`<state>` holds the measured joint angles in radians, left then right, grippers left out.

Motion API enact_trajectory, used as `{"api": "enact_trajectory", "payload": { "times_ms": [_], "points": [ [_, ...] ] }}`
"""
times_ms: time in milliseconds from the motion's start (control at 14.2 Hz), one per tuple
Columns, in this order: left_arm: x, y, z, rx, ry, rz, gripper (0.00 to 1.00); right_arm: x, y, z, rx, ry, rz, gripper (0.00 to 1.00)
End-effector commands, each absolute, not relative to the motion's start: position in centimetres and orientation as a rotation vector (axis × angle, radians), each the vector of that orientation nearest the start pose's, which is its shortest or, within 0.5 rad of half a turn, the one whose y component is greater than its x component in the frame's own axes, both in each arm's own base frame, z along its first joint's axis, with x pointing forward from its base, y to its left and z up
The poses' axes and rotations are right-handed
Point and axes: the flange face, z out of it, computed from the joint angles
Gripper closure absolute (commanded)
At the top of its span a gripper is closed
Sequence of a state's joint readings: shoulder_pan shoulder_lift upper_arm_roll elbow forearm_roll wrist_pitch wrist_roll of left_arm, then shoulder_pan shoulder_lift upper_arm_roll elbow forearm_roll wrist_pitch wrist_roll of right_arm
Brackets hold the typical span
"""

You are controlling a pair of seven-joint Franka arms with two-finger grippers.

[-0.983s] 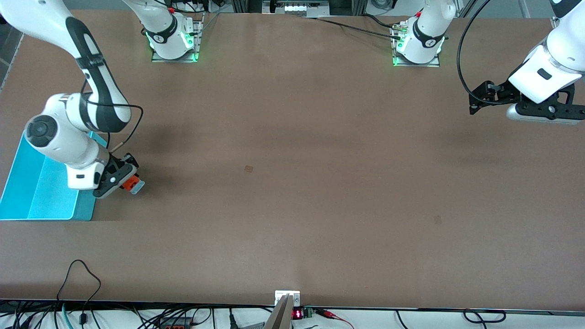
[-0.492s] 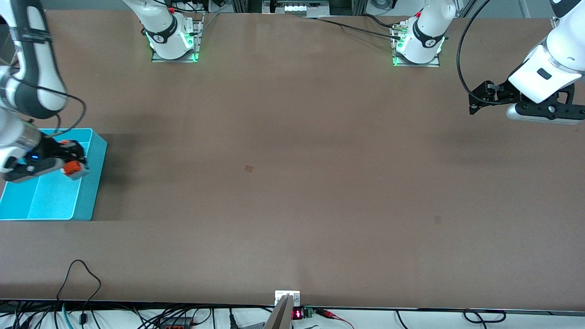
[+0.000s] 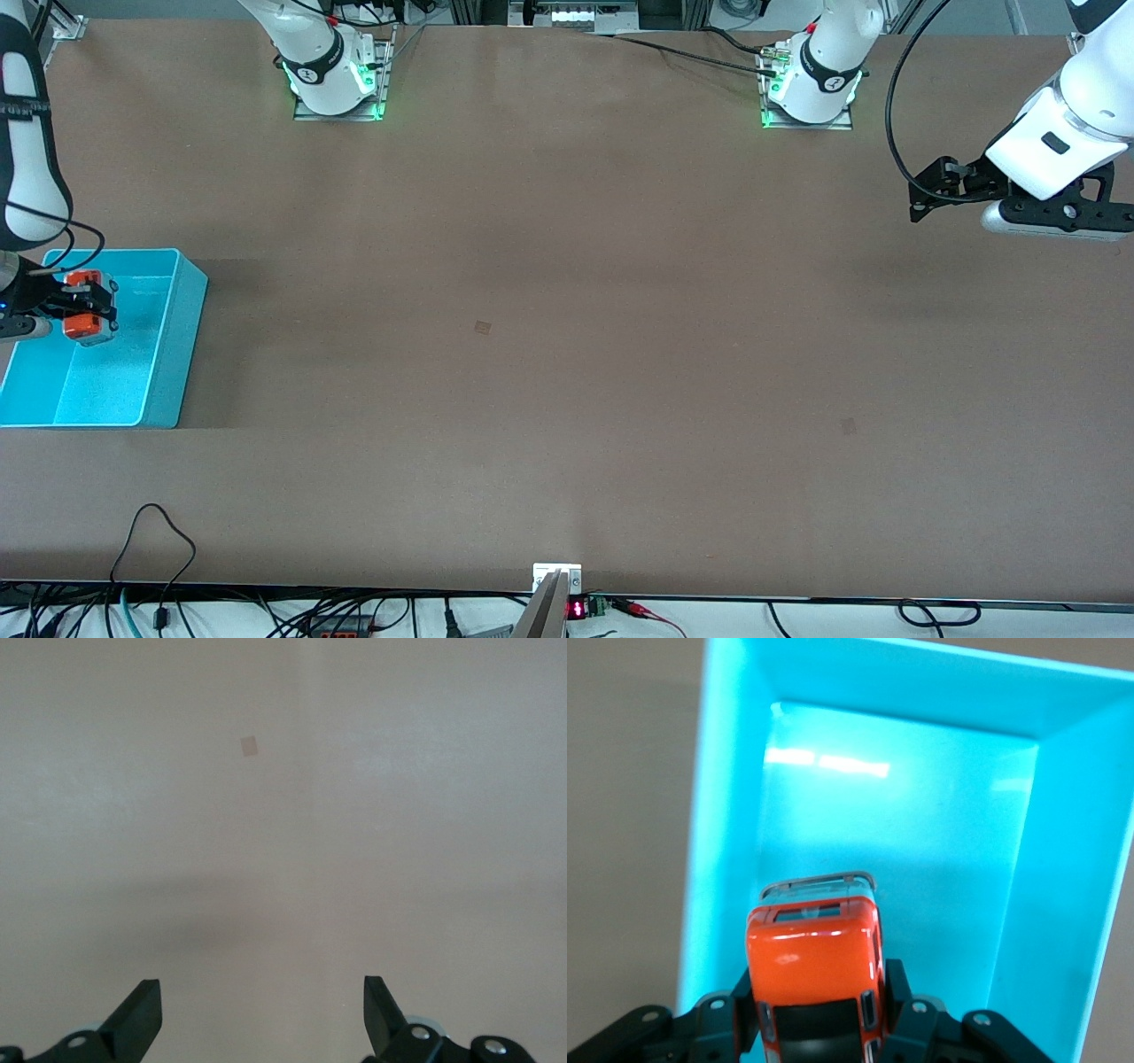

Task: Wind up bus and store in blue box
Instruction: 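Carry the bus over the blue box and lower it inside, then open the right gripper to release the bus in the box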

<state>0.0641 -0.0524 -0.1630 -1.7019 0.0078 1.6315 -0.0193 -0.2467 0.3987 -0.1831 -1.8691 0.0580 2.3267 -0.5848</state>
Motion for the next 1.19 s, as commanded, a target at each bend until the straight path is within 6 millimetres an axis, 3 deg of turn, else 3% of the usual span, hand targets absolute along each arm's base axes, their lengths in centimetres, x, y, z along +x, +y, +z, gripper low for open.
{"api": "enact_trajectory", "payload": {
  "times_ms": [0,562,843,983,1124],
  "points": [
    [55.4,-5.8,60.2,-3.129,0.118,0.025,0.0,59.8,-28.1,28.6,-3.223,-0.086,-0.146,1.0],
    [55.6,-5.4,60.1,-3.133,0.111,0.045,0.0,58.0,-30.4,24.4,-3.196,0.062,-0.046,1.0],
    [55.7,-5.0,59.9,-3.135,0.106,0.05,0.0,57.5,-30.2,22.3,-3.171,0.085,0.0,0.96],
    [55.8,-4.7,59.9,-3.139,0.099,0.05,0.0,57.6,-30.0,22.2,-3.17,0.076,0.005,0.8],
    [55.5,-4.7,59.8,-3.137,0.101,0.081,0.0,57.6,-29.9,22.2,-3.17,0.074,0.002,0.57]
  ]
}}
